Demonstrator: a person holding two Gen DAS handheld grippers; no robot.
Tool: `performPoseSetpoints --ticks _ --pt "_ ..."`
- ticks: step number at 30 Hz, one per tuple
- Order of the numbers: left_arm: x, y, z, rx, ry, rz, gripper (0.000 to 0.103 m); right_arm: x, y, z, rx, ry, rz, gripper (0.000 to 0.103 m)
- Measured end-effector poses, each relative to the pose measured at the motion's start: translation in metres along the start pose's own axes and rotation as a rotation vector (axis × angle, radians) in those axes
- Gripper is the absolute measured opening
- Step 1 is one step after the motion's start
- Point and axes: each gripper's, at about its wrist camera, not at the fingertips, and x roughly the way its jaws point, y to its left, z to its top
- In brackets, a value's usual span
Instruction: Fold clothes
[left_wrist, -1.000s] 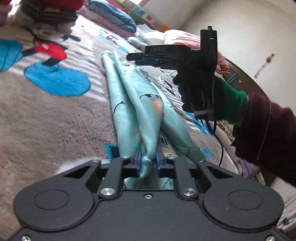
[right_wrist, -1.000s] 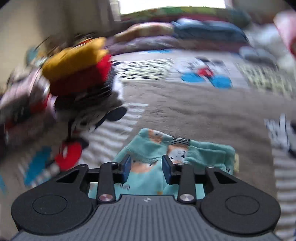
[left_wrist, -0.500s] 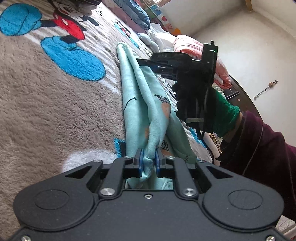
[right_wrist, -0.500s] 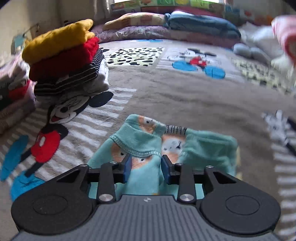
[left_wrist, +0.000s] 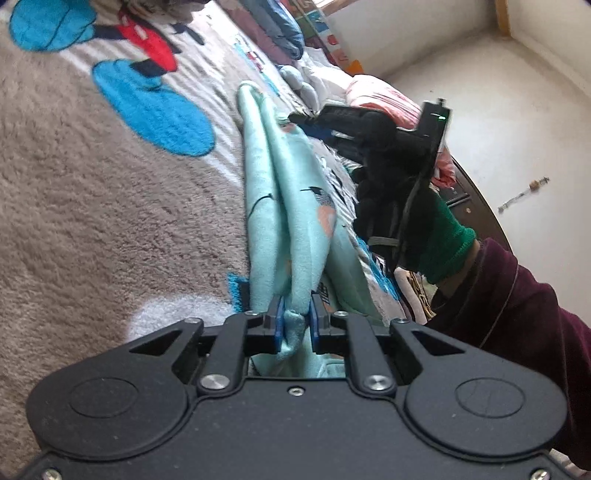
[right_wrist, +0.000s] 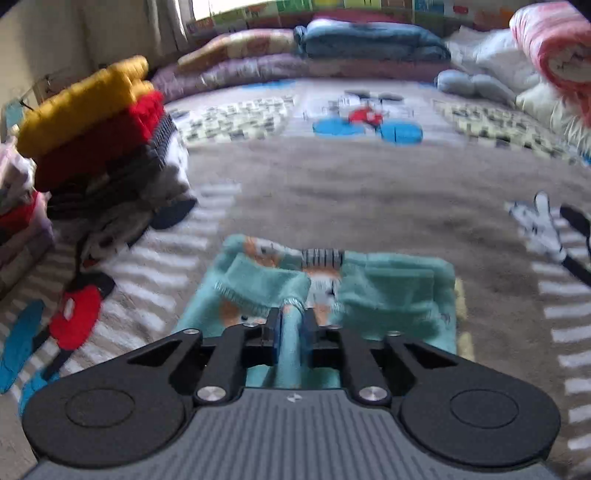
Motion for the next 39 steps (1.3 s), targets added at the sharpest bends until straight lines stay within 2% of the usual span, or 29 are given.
performPoseSetpoints --ticks 4,8,10,13,15,19,22,23,26,27,29,30,31,33,36,39 --pt "-0.009 -0.008 0.003 0.056 -0.04 0.019 0.014 -0.039 0.009 0.0 -0.072 -0.102 0.045 0.025" --pt "-0.017 -0.028 0.005 0.187 -0.123 0.056 0.014 -0.076 0.018 -0.017 -0.188 -0.105 0.115 0.025" --pt "-0.019 -0.039 0.006 0.257 -0.162 0.059 0.014 -0.094 0.026 -0.036 -0.255 -0.107 0.14 0.025" --pt "-0.008 -0.057 0.008 0.357 -0.169 0.055 0.014 -0.114 0.039 -0.069 -0.349 -0.122 0.146 0.025" --pt "0.01 -0.066 0.006 0.422 -0.123 0.098 0.014 -0.12 0.043 -0.085 -0.379 -0.132 0.14 0.026" --pt "0.044 -0.059 0.003 0.429 -0.014 0.269 0.014 -0.109 0.031 -0.083 -0.276 -0.088 0.142 0.029" --pt "0.028 -0.068 0.008 0.435 -0.108 0.214 0.015 -0.101 0.023 -0.082 -0.199 -0.056 0.144 0.03" --pt "0.031 -0.063 0.01 0.41 -0.095 0.22 0.016 -0.108 0.022 -0.081 -0.189 -0.076 0.147 0.029" --pt "0.039 -0.049 0.015 0.335 -0.057 0.241 0.017 -0.1 0.031 -0.091 -0.31 0.06 0.125 0.032" --pt "0.04 -0.045 0.017 0.316 -0.048 0.246 0.017 -0.11 0.031 -0.092 -0.306 0.026 0.126 0.032" --pt "0.026 -0.058 0.016 0.379 -0.096 0.219 0.021 -0.132 0.03 -0.094 -0.296 -0.041 0.129 0.032" --pt "0.019 -0.063 0.013 0.421 -0.116 0.222 0.026 -0.148 0.024 -0.096 -0.262 -0.087 0.152 0.032" --pt "0.014 -0.065 0.011 0.449 -0.128 0.23 0.026 -0.164 0.017 -0.099 -0.229 -0.133 0.174 0.032" --pt "0.006 -0.067 0.006 0.493 -0.134 0.247 0.026 -0.188 0.009 -0.113 -0.254 -0.186 0.135 0.032" --pt "-0.003 -0.074 -0.009 0.63 -0.125 0.326 0.029 -0.215 -0.01 -0.143 -0.281 -0.225 0.079 0.032" --pt "-0.004 -0.079 -0.031 0.815 -0.09 0.43 0.032 -0.228 -0.02 -0.175 -0.337 -0.222 0.03 0.033"
